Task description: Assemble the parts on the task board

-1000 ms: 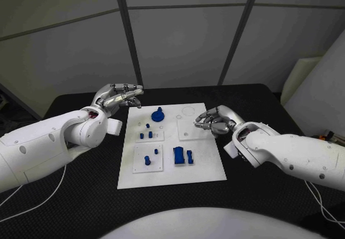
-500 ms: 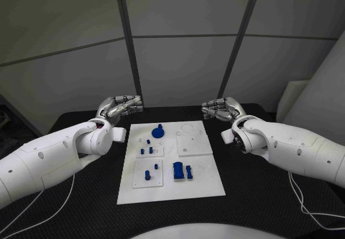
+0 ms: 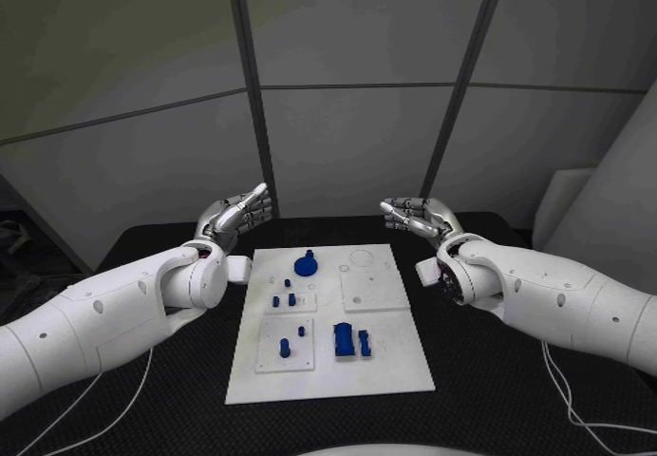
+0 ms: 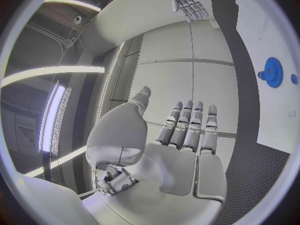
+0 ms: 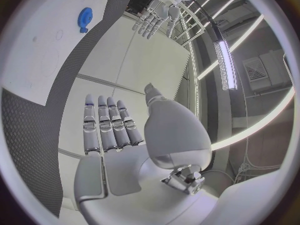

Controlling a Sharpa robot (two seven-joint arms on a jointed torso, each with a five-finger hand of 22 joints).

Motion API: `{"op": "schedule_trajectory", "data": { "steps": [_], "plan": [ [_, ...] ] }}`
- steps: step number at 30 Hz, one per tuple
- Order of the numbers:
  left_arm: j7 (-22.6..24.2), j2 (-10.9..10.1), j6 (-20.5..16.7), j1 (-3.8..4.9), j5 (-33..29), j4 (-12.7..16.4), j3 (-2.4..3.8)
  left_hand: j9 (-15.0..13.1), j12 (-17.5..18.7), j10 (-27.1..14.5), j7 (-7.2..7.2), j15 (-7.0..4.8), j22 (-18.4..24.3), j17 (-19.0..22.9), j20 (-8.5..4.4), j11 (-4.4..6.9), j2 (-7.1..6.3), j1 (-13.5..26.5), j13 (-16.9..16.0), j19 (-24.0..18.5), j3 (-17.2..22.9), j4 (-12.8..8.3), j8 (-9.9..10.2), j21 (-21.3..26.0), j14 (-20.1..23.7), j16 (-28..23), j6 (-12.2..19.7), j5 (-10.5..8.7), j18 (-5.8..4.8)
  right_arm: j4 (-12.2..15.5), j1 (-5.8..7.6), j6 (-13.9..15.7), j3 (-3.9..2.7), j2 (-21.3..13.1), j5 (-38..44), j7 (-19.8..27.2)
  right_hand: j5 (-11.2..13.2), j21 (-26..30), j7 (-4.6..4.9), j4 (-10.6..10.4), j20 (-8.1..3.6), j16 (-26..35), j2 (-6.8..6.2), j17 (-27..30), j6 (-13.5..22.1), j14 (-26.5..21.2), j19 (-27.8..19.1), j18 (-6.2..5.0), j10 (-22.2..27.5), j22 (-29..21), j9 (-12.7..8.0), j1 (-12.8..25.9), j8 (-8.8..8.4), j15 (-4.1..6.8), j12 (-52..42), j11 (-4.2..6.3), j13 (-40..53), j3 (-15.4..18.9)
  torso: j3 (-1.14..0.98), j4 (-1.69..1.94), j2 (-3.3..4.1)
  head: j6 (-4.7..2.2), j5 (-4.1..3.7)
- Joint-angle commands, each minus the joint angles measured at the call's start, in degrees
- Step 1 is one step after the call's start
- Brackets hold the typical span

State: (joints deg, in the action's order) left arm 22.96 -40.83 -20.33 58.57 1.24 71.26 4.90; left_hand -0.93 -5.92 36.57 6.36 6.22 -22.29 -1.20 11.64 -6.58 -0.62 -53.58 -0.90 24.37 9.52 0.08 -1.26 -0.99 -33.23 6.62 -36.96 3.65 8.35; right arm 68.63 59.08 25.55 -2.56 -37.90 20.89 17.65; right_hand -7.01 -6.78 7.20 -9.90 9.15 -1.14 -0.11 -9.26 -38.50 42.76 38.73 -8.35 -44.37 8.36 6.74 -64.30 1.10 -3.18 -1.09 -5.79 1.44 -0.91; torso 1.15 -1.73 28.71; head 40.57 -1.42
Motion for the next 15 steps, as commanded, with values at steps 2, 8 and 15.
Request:
{"op": "schedule_trajectory", "data": {
  "steps": [2, 8, 15],
  "plan": [
    [2.27, -0.8, -6.92, 0.43, -0.3, 4.09, -0.92, 0.93, 5.92, -12.64, -2.2, -2.15, 7.69, 1.2, -4.03, 2.26, 0.62, 18.5, 0.9, -8.42, -3.29, -0.08, 1.26, 0.99, 11.49, -2.3, 12.77, -3.65, -2.51, 4.78, 0.36, 5.68, 0.49, -1.35, -6.26, 3.88, 2.42, 2.35, -2.49, 3.46, -3.16, 1.14, 0.11, 3.19, 13.29, -14.77, -13.37, 2.77, 15.31, -2.88, -2.32, 22.19, -1.1, 3.18, 1.09, 5.79, -1.44, 0.91, -0.51, 0.78, 1.14, -2.5, 0.6],
    [4.95, -2.6, -16.83, 1.11, -0.85, 12.67, -3.26, 0.93, 5.92, -18.01, -6.36, -6.22, 10.96, 1.2, -5.73, 6.58, 0.62, 26.35, 0.9, -11.98, -4.68, -0.08, 1.26, 0.99, 16.35, -6.62, 18.19, -3.65, -8.35, 14.61, 0.79, 13.33, 1.72, -4.58, -14.95, 8.79, 7.01, 6.78, -7.2, 4.89, -4.52, 1.14, 0.11, 4.56, 18.94, -21.06, -19.04, 3.56, 21.84, -4.11, -6.74, 31.65, -1.1, 3.18, 1.09, 5.79, -1.44, 0.91, -1.03, 1.56, 2.23, -5.54, 1.28],
    [6.6, -3.71, -22.95, 1.53, -1.2, 17.97, -4.7, 0.93, 5.92, -22.65, -6.36, -6.22, 13.8, 1.2, -7.29, 6.58, 0.62, 33.17, 0.9, -15.01, -9.52, -0.08, 1.26, 0.99, 20.59, -6.62, 22.89, -3.65, -8.35, 20.57, 1.05, 17.98, 2.46, -6.54, -20.22, 11.77, 7.01, 6.78, -7.2, 9.9, -9.15, 1.14, 0.11, 9.26, 23.87, -26.52, -23.9, 8.35, 27.51, -8.36, -6.74, 39.86, -1.1, 3.18, 1.09, 5.79, -1.44, 0.91, -1.15, 1.73, 2.47, -6.2, 1.42]
  ]
}}
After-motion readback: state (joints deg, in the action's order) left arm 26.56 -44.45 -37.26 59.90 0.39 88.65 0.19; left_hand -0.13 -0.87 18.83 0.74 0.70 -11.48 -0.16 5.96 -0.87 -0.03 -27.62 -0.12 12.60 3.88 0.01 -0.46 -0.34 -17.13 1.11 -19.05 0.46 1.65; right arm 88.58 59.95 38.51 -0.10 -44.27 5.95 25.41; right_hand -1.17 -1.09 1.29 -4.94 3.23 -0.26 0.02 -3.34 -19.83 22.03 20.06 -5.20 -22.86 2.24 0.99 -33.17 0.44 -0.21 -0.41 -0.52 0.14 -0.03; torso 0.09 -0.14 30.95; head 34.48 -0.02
